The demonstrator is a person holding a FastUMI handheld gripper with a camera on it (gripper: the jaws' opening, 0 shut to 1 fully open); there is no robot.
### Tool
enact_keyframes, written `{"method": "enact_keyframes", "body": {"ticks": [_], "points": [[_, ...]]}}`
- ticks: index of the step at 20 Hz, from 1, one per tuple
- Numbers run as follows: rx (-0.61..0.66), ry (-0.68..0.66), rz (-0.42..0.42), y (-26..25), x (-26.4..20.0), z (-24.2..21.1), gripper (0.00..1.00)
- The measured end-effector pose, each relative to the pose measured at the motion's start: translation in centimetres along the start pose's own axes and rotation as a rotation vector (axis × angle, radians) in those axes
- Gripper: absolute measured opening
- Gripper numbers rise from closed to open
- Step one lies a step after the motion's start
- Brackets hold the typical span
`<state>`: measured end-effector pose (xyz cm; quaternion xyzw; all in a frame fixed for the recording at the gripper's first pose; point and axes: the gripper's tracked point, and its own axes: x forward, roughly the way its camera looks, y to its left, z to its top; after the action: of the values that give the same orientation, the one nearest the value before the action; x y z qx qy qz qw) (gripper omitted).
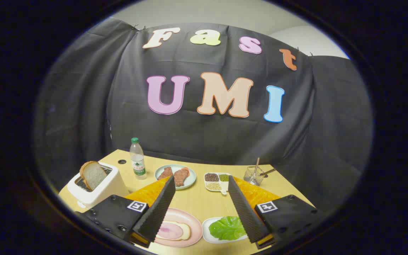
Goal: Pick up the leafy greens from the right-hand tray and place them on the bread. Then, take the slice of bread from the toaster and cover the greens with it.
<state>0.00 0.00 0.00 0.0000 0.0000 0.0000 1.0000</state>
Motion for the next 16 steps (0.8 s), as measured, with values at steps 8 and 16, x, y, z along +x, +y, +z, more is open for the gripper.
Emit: {"method": "enact_keyframes", "body": {"ticks": [8,16], "points": [[-0.014,0.024,-0.089,0.7,1.6,-0.9,0.97],[-0.017,0.021,-0.068,0.5,1.4,-1.6,0.97]]}}
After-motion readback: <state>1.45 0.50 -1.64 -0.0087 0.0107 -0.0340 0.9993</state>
